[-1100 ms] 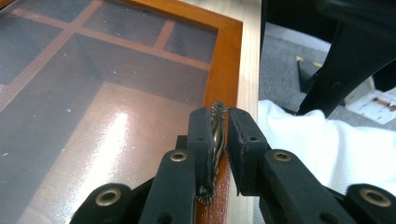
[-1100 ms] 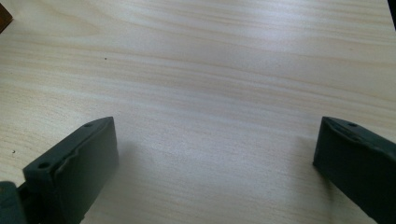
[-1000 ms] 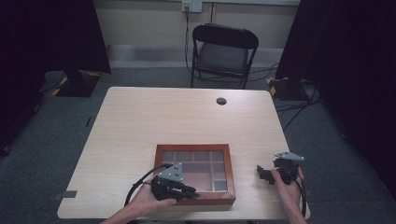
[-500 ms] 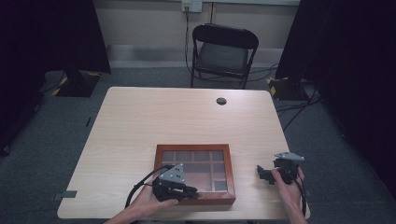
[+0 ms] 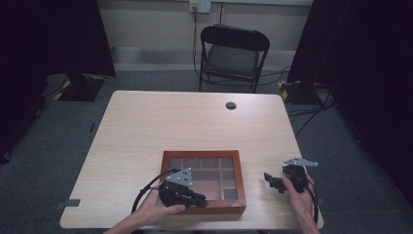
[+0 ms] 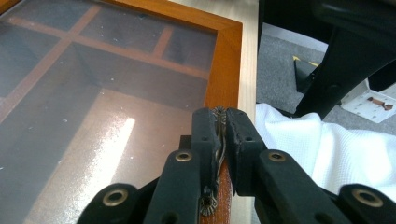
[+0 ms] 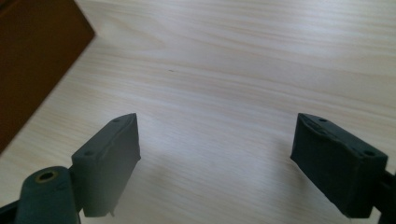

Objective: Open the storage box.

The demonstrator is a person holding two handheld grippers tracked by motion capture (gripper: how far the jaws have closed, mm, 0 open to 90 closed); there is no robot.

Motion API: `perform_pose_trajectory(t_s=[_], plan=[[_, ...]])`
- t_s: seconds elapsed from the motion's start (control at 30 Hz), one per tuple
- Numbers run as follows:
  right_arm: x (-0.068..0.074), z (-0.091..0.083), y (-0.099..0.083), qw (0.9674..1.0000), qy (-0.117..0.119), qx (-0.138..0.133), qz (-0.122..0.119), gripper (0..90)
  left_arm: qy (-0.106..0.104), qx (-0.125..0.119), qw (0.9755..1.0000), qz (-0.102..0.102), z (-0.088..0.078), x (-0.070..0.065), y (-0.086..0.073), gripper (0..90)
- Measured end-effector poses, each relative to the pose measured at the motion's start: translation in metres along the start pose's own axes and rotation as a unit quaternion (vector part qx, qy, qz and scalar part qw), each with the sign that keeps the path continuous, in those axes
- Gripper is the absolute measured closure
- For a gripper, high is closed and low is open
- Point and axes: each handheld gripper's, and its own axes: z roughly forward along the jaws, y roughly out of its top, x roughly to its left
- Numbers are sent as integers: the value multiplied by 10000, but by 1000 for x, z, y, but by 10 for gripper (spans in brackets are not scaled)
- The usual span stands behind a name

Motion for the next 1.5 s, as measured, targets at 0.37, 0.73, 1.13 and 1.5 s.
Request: perform_pose_trajectory(t_s=[0.37, 0.73, 1.13, 1.5], plan=[[27, -8, 9, 9961, 775, -14, -424, 155, -91, -27, 9999, -46, -9, 1, 12, 824], [51, -15, 8, 9823, 1589, 117, -985, 161, -95, -31, 9999, -57, -15, 2, 17, 824], [64, -15, 12, 9783, 1746, -24, -1112, 187, -127, 40, 9999, -40, -11, 2, 15, 824], [68, -16, 13, 9780, 1682, -175, -1218, 220, -179, -11, 9998, -42, -16, 4, 20, 825]])
